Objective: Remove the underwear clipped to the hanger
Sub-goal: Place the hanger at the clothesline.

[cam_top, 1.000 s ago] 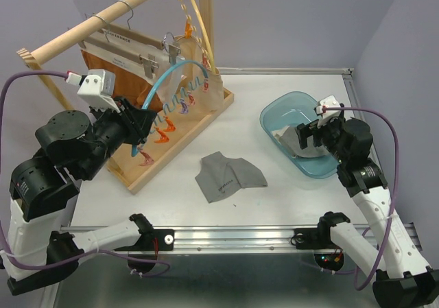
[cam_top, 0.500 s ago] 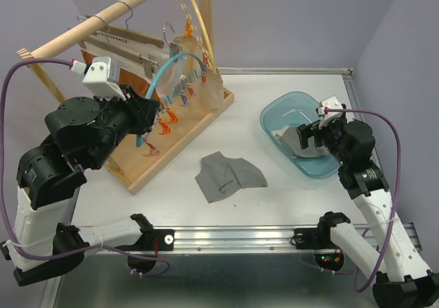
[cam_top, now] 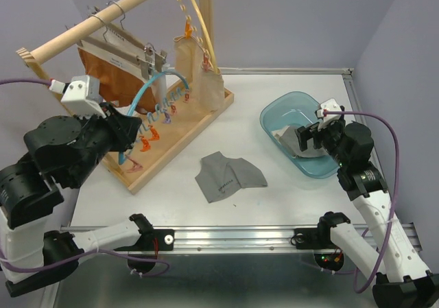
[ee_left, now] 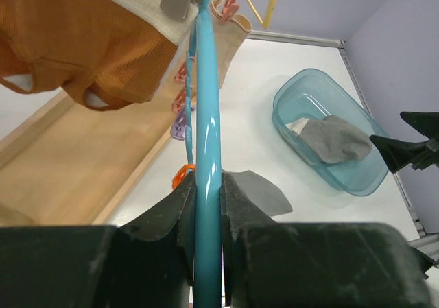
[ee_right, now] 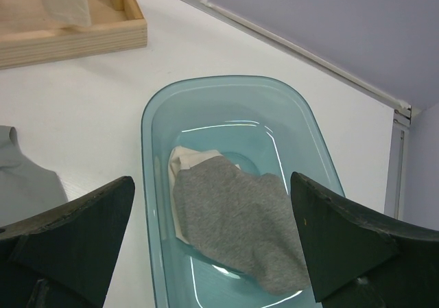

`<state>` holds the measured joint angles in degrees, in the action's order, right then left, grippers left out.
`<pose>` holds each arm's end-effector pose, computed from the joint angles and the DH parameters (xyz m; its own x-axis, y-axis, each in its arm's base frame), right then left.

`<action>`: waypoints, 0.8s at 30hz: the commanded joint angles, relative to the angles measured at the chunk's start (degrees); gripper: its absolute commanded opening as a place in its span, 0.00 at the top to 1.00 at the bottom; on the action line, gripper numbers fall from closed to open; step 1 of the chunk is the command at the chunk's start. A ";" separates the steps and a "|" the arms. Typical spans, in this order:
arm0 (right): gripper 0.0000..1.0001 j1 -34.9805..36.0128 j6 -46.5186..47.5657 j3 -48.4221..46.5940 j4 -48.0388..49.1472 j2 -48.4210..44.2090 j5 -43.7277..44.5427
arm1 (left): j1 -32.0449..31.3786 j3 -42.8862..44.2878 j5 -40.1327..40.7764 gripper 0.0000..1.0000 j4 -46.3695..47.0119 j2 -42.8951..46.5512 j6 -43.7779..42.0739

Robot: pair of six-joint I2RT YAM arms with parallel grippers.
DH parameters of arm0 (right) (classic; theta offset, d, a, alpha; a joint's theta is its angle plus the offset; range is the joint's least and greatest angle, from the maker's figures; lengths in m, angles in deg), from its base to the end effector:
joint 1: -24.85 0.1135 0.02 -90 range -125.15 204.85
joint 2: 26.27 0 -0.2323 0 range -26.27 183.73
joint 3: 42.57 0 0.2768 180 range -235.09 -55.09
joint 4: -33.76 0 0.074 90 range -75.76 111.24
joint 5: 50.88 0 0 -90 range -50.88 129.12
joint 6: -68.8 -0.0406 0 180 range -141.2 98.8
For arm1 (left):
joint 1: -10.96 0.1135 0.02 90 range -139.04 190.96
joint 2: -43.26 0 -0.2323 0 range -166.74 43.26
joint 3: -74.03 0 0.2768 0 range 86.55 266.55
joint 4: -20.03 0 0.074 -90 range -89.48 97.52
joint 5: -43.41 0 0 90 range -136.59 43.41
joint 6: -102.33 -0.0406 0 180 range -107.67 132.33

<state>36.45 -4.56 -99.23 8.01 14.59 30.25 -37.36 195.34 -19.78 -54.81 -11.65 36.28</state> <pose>0.2172 0.0510 0.3211 -0.0627 -0.3017 -0.9513 -0.3814 0.8881 -0.2565 0.0844 -0.0672 0.5410 -0.2394 -0.2760 -0.9309 0.2984 0.8914 -0.3410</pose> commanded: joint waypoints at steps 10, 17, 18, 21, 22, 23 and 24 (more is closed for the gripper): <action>0.00 -0.52 -0.74 0.02 3.04 0.27 -0.72 | 0.15 7.49 -12.38 1.00 -0.16 3.24 0.05; 0.00 -0.52 -0.65 0.19 2.86 -0.17 -0.63 | 0.41 7.32 -13.80 1.00 -1.66 3.67 0.84; 0.00 -0.43 -0.65 0.19 2.95 -0.08 -0.63 | 0.41 6.96 -13.54 1.00 -1.57 3.94 0.84; 0.00 -0.43 -0.65 0.19 3.04 0.01 -0.72 | 0.41 6.52 -13.71 1.00 -1.57 4.55 1.02; 0.00 -0.52 -0.65 0.11 2.95 -0.08 -0.72 | 0.41 6.52 -14.15 1.00 -1.40 4.55 1.02; 0.00 -0.43 -0.65 0.19 2.86 -0.08 -0.72 | 0.50 7.04 -14.41 1.00 -1.40 4.47 0.93; 0.00 -0.43 -0.56 0.19 2.95 -0.08 -0.63 | 0.50 7.39 -14.85 1.00 -1.48 4.29 0.93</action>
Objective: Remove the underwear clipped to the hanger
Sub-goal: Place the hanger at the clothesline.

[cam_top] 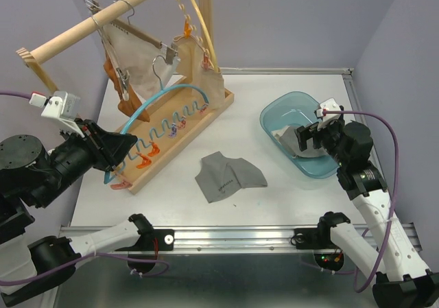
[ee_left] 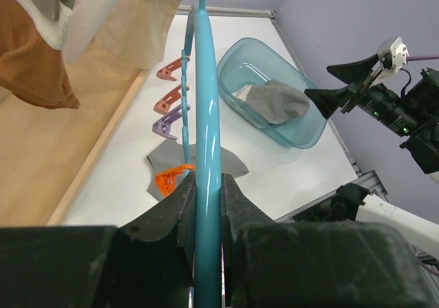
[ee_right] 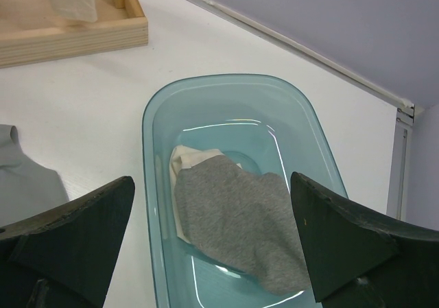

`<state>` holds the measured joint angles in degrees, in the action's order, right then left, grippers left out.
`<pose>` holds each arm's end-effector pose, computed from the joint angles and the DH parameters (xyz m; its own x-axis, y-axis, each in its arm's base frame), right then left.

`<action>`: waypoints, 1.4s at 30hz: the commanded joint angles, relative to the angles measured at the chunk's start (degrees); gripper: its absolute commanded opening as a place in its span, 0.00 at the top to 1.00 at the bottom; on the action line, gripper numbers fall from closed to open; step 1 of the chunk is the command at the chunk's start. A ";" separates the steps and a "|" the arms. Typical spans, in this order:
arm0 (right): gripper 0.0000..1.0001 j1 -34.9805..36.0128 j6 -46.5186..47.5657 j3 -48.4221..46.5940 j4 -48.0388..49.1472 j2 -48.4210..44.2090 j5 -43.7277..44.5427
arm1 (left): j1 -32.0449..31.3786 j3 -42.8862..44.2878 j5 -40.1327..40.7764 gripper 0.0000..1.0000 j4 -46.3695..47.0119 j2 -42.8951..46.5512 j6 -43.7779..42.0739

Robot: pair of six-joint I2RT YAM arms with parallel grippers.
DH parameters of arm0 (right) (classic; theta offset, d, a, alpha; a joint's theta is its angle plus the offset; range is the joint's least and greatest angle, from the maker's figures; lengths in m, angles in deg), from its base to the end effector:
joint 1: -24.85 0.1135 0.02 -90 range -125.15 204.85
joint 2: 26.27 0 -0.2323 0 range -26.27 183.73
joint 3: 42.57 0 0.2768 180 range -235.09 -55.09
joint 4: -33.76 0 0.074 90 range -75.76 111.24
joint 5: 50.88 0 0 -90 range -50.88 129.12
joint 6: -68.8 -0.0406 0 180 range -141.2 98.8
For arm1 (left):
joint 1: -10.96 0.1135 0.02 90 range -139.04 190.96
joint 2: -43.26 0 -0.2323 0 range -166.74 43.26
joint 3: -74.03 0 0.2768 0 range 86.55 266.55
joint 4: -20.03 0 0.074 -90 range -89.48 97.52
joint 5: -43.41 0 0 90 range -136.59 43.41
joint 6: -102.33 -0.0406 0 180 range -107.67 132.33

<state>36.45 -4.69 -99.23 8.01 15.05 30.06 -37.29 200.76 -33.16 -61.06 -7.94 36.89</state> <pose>0.2188 0.0514 0.3195 -0.0702 -0.3009 -0.9511 -0.3861 0.8873 -0.2522 0.0447 -0.0359 0.5516 -0.2963 -0.2751 -0.9146 0.4932 0.7760 -0.3932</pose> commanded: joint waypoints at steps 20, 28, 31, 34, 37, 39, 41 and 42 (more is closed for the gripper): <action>0.00 -0.43 -0.52 0.28 2.95 -0.71 -0.43 | 1.58 12.33 5.81 1.00 7.50 -9.53 -1.09; 0.00 -0.43 -0.52 0.46 2.95 -0.72 -1.13 | 1.58 13.49 5.64 1.00 7.05 -12.08 0.05; 0.00 -0.43 -0.60 0.46 3.04 -0.89 -1.40 | 1.58 14.81 7.04 1.00 5.56 -14.01 0.49; 0.00 -0.52 -0.60 0.63 2.95 -1.24 -1.66 | 1.58 17.09 9.93 1.00 4.68 -16.03 0.23; 0.00 -0.43 -0.60 0.72 2.95 -1.68 -2.01 | 1.58 18.41 13.36 1.00 4.68 -17.53 -0.64; 0.00 -0.52 -0.60 0.90 2.95 -1.86 -2.28 | 1.49 18.59 14.95 1.00 4.77 -18.75 -0.74; 0.00 -0.43 -0.69 0.90 2.95 -2.29 -2.45 | 1.58 18.76 15.40 1.00 5.03 -19.72 -0.74; 0.00 -0.52 -0.78 0.98 2.95 -2.47 -2.63 | 1.58 18.77 15.66 1.00 5.81 -20.60 -0.82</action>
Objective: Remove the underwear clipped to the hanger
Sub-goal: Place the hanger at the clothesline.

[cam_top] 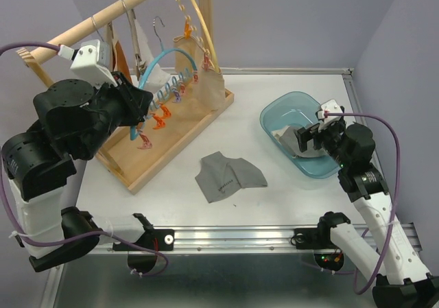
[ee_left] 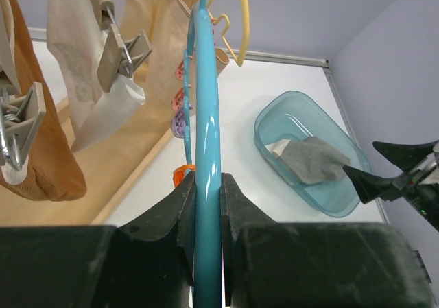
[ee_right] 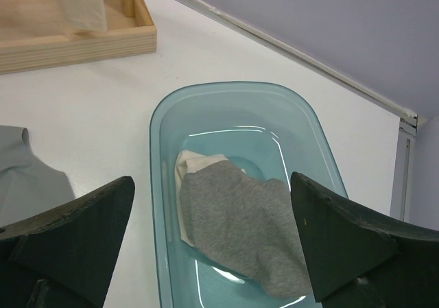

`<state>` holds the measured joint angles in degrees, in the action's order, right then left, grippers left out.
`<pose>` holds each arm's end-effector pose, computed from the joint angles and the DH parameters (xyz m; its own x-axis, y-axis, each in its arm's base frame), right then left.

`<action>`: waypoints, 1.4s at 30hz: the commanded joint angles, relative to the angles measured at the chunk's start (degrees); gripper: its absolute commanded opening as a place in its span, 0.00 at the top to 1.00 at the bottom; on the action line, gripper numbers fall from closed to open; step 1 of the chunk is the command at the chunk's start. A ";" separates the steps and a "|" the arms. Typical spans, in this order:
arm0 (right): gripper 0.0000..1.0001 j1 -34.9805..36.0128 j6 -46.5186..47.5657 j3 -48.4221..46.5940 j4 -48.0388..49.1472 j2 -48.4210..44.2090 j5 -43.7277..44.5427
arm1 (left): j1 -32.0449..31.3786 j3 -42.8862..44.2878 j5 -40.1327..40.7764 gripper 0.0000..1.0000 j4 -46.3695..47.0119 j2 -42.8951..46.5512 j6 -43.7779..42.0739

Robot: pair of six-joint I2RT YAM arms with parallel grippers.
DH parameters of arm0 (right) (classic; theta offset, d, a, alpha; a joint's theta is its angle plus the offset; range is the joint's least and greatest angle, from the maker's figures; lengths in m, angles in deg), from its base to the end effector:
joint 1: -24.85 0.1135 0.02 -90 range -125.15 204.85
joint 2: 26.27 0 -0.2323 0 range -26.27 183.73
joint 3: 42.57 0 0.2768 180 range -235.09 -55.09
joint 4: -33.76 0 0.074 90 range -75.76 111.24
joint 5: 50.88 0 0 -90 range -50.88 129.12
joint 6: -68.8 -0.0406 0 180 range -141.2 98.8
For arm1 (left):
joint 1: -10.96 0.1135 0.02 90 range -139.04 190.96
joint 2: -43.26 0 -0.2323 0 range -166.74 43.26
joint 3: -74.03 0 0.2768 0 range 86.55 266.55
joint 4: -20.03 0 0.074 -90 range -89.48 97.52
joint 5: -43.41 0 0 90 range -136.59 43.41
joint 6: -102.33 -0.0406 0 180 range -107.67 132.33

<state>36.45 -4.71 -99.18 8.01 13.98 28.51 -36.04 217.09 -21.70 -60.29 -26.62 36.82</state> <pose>0.2147 0.0517 0.3230 -0.0466 -0.2944 -0.9545 -0.4055 0.8789 -0.2512 0.1013 -0.0835 0.5828 -0.2341 -0.3003 -0.9247 0.3094 0.8786 -0.3637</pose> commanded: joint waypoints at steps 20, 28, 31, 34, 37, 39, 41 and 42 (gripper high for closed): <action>0.00 -0.43 -1.46 1.73 2.86 -4.13 -2.40 | 3.67 7.01 13.70 1.00 17.97 -10.53 -12.09; 0.00 -0.43 -1.55 1.91 2.86 -4.65 -2.57 | 8.77 7.36 9.40 1.00 25.35 -13.61 -13.77; 0.00 -0.43 -1.64 2.08 2.86 -5.18 -2.75 | 10.52 6.40 7.56 1.00 28.34 -14.14 -13.24; 0.00 -0.43 -1.73 2.17 2.95 -5.53 -2.83 | 12.02 4.64 6.15 1.00 30.37 -14.57 -12.54; 0.00 -0.43 -1.73 2.35 2.95 -5.62 -2.84 | 13.34 4.02 5.44 1.00 29.49 -15.63 -11.49; 0.00 -0.43 -1.73 2.44 2.86 -5.97 -2.84 | 13.95 1.14 4.91 1.00 30.19 -14.58 -10.96; 0.00 -0.52 -1.73 2.44 2.86 -6.06 -3.01 | 15.01 -1.24 4.56 1.00 31.33 -13.70 -10.87; 0.00 -0.52 -1.73 2.44 2.86 -6.23 -3.10 | 15.45 -2.91 4.30 1.00 31.86 -13.17 -10.61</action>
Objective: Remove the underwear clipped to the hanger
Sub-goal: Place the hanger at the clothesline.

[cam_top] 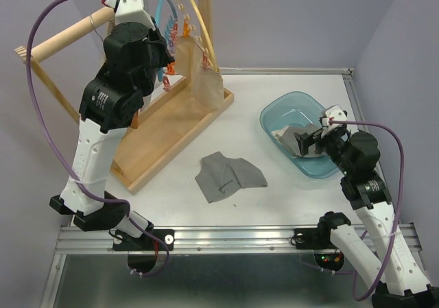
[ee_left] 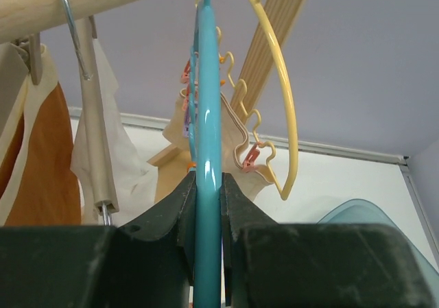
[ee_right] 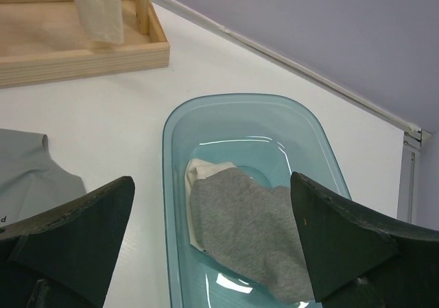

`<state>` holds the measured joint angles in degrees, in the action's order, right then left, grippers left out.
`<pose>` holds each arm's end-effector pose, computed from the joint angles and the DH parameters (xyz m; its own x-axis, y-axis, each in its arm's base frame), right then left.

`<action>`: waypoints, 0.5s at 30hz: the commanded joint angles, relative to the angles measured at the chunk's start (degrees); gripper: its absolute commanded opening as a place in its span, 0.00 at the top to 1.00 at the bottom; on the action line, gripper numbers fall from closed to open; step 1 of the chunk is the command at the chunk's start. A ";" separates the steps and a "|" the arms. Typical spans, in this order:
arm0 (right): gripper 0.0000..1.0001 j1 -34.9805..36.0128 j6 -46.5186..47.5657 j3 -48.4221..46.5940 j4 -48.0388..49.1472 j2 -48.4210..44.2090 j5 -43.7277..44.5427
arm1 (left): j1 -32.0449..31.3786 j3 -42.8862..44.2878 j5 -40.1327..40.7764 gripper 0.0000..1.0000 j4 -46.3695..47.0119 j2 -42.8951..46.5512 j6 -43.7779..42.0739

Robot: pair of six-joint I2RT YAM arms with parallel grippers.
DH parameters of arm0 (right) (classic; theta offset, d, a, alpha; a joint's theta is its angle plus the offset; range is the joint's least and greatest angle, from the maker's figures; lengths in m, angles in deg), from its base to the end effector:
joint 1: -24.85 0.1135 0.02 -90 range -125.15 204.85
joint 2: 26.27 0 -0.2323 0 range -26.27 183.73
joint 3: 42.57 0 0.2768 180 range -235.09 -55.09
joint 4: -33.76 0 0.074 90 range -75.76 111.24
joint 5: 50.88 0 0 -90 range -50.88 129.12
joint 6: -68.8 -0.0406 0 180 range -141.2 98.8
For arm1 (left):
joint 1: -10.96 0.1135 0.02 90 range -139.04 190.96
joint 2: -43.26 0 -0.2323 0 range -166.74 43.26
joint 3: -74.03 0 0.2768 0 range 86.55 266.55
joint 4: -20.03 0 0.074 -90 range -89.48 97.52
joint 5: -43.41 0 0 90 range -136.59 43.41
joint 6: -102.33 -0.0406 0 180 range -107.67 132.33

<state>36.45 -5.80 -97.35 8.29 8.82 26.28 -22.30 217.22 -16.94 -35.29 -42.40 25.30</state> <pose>0.1976 0.0498 0.3289 0.0145 -0.2613 -0.9651 -0.4240 0.8725 -0.2426 0.2286 -0.1259 0.5829 0.0172 -0.2446 -0.9695 0.0689 0.9676 -0.2429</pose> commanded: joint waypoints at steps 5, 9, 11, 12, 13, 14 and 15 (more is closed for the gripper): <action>0.00 -0.43 -0.63 0.60 2.58 -1.34 -0.78 | 3.37 -4.63 -3.36 1.00 6.07 2.26 1.44; 0.00 -0.52 -0.63 0.69 2.58 -1.34 -0.87 | 3.37 -6.74 -4.86 1.00 6.15 2.96 2.58; 0.00 -0.43 -0.54 0.60 2.58 -1.25 -0.96 | 3.37 -9.29 -5.74 1.00 7.56 4.45 3.11; 0.00 -0.43 -0.46 0.77 2.58 -1.25 -0.96 | 3.37 -10.51 -5.92 1.00 8.26 5.33 3.29; 0.00 -0.43 -0.37 0.78 2.58 -1.17 -1.04 | 3.46 -11.05 -6.09 1.00 8.53 5.77 3.46; 0.00 -0.52 -0.19 0.69 2.58 -1.08 -1.31 | 3.37 -11.31 -6.70 0.99 8.62 6.12 3.72; 0.00 -0.43 -0.02 0.86 2.58 -1.16 -1.57 | 3.37 -11.66 -7.14 0.86 9.05 6.91 3.99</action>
<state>36.45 -5.80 -97.35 8.36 8.19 25.82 -19.28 206.54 -22.23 -30.88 -39.37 27.86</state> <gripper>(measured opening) 0.999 0.237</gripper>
